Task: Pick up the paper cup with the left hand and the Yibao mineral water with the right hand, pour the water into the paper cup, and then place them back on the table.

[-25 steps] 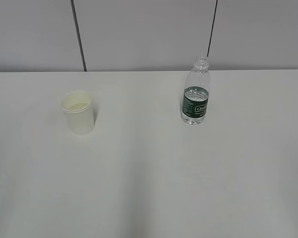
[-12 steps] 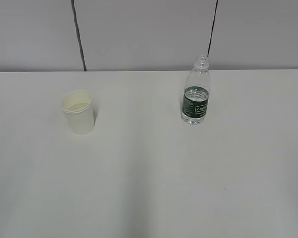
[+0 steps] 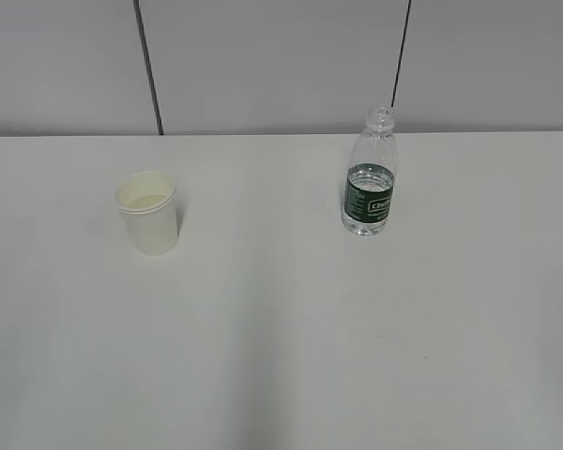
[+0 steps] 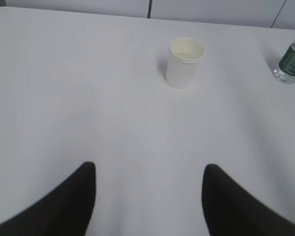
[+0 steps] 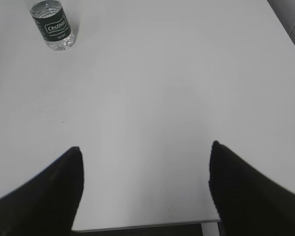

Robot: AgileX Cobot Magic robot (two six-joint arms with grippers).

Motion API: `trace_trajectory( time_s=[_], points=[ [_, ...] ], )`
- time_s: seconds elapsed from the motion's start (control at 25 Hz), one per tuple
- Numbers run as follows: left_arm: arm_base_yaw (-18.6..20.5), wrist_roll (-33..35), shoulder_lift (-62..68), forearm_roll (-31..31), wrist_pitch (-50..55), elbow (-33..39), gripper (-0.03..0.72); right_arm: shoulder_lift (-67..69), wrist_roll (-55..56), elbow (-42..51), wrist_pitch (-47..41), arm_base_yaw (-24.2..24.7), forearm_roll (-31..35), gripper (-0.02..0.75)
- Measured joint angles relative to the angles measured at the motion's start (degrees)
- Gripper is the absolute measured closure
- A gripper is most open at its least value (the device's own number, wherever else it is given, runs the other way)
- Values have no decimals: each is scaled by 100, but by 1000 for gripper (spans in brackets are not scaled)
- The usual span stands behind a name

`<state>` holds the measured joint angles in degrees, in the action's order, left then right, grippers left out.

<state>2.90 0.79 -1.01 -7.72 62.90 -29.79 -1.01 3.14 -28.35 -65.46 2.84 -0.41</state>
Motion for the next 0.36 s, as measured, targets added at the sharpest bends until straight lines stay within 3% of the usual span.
trace_trajectory(
  time_s=[0.36],
  points=[
    [5,0,0,0,0,0,265,0,0,0,0,0,0,151]
  ],
)
